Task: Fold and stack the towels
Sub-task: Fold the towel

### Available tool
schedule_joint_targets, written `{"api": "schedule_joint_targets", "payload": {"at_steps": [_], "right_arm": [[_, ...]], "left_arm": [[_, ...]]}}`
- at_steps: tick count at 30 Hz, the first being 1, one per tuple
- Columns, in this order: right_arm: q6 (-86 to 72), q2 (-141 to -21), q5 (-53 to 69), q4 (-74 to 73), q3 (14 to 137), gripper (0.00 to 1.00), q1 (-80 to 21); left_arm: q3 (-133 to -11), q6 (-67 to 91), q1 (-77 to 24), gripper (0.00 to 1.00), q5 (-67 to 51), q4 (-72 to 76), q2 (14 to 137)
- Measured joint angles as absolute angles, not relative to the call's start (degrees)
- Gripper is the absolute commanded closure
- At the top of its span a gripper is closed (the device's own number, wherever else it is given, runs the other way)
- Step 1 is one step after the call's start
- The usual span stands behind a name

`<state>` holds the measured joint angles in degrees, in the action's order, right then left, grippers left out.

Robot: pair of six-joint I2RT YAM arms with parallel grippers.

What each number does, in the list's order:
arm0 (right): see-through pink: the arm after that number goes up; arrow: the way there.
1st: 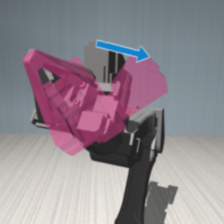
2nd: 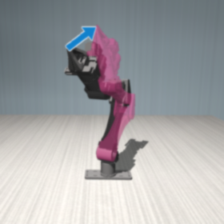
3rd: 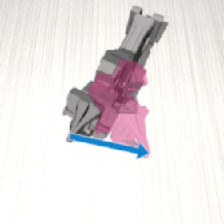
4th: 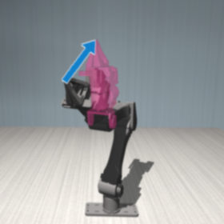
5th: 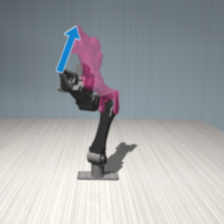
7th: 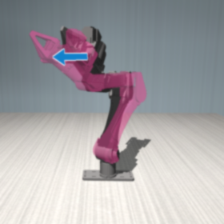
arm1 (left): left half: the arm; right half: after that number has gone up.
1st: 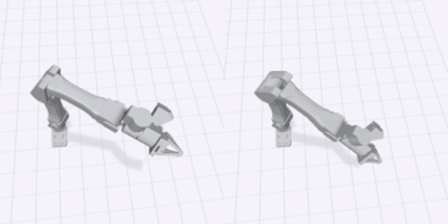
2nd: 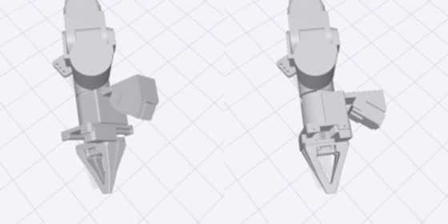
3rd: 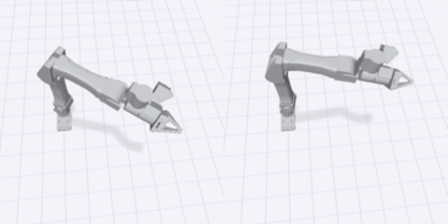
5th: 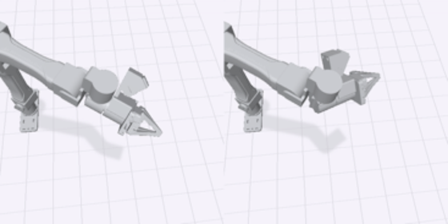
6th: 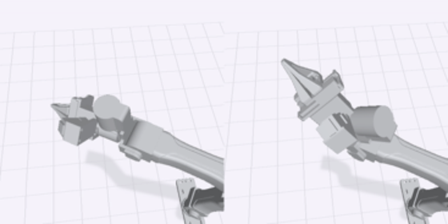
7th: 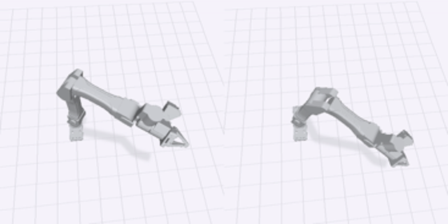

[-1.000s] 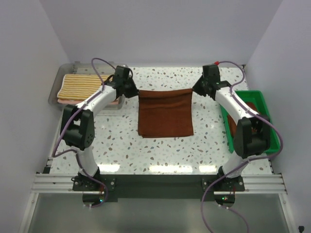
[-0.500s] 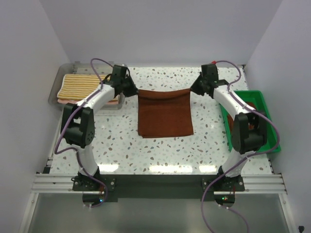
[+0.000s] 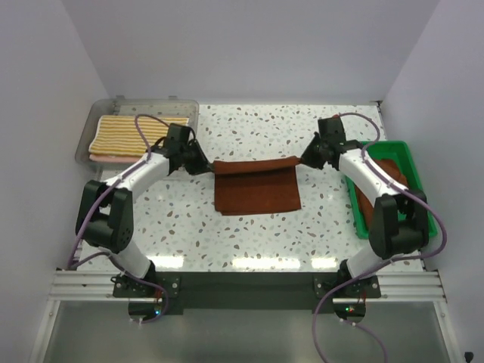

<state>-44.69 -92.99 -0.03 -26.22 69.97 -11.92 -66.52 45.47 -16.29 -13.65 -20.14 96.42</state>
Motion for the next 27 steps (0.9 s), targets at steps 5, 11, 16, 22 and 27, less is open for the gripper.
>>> {"api": "schedule_joint_targets", "payload": {"at_steps": [5,11,16,22,27], "right_arm": [[-44.1,-88.6,1.7,-26.3,63.2,1.0,-11.9],[-43.7,-87.0,2.6,-25.8,55.3,1.0,-11.9],[-43.2,-87.0,2.6,-25.7,54.1,1.0,-11.9],[-42.6,-86.5,2.6,-25.9,54.3,1.0,-11.9],[-41.9,-82.9,3.0,-26.3,54.3,1.0,-11.9]], "left_arm": [[-59.3,45.4,-18.1,1.0,-14.7,-18.9,91.8],[-51.9,45.9,-21.8,1.0,-14.7,-17.8,89.2],[-50.0,46.4,-23.0,1.0,-13.6,-17.6,88.6],[-50.6,46.5,-23.1,1.0,-11.8,-18.4,87.1],[-51.3,46.5,-24.1,0.98,-9.8,-19.1,83.3]]}}
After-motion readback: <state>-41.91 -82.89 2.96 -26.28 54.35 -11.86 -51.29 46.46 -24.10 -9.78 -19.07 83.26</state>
